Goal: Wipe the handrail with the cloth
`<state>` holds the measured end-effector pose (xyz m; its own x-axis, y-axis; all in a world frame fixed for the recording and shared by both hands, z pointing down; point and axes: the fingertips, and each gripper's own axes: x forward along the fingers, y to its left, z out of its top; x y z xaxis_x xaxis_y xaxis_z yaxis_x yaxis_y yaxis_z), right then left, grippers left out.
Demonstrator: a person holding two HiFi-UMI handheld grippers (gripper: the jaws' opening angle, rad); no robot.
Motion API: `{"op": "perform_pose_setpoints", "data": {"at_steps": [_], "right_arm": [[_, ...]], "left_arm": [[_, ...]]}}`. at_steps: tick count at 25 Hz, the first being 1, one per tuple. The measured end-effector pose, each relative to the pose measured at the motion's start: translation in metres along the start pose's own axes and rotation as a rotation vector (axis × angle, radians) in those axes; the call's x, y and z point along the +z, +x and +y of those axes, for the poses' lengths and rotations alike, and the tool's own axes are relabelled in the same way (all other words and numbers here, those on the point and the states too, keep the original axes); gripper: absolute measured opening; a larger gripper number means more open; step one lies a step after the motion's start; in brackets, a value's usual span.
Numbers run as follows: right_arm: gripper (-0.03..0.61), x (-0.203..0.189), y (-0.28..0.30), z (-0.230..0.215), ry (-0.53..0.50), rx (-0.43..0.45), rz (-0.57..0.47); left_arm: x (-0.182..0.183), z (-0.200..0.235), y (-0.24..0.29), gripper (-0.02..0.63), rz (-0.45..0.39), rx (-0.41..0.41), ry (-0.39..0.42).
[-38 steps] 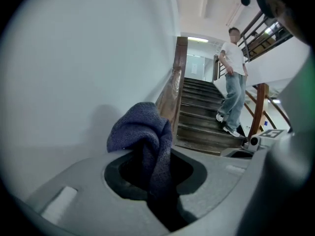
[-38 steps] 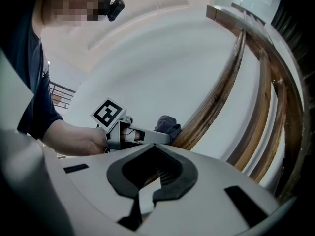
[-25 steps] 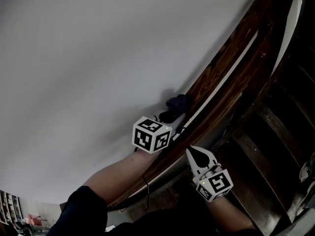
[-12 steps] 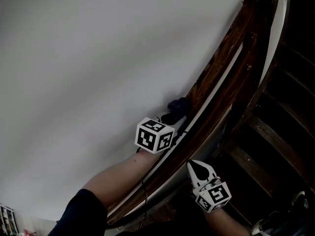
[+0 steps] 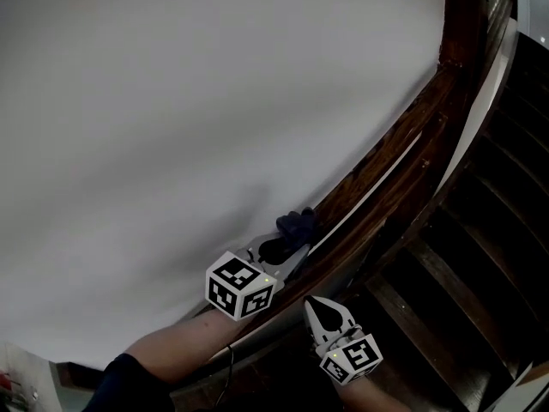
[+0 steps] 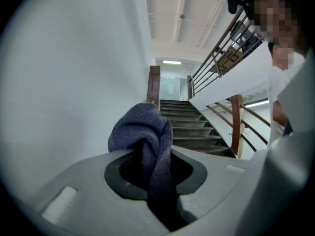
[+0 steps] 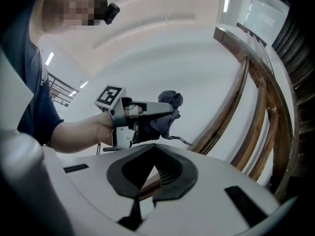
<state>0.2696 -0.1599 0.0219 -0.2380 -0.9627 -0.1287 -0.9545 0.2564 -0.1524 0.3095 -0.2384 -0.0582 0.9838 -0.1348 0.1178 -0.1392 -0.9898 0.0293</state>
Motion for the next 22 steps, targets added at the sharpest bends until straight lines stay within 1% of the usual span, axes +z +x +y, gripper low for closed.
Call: {"op": "perform_pose_setpoints", "data": {"at_steps": [3,6,10,18,22], "right_arm": [[0.009,-0.003,-0.009,0.031,-0.018,0.04,0.032],[0.008,-0.011,-0.011,0.062,-0.022,0.087,0.062],[0.008,-0.022,-0.013,0.101,-0.022,0.149,0.1],[0.008,-0.032,-0.024,0.179,-0.037,0.265,0.13],[0.008,-0.046,-0.033,0.221,-0.046,0.324,0.159]], "left_arm": [[-0.008,-0.015,-0.044,0.083,-0.032,0.026,-0.02],[-0.025,-0.023,-0.088,0.083,-0.048,0.075,-0.035],[-0.047,-0.034,-0.137,0.083,-0.061,0.136,-0.076],[-0.082,-0.067,-0.23,0.083,-0.081,0.221,-0.142],[-0.106,-0.082,-0.279,0.083,-0.103,0.285,-0.188]]}}
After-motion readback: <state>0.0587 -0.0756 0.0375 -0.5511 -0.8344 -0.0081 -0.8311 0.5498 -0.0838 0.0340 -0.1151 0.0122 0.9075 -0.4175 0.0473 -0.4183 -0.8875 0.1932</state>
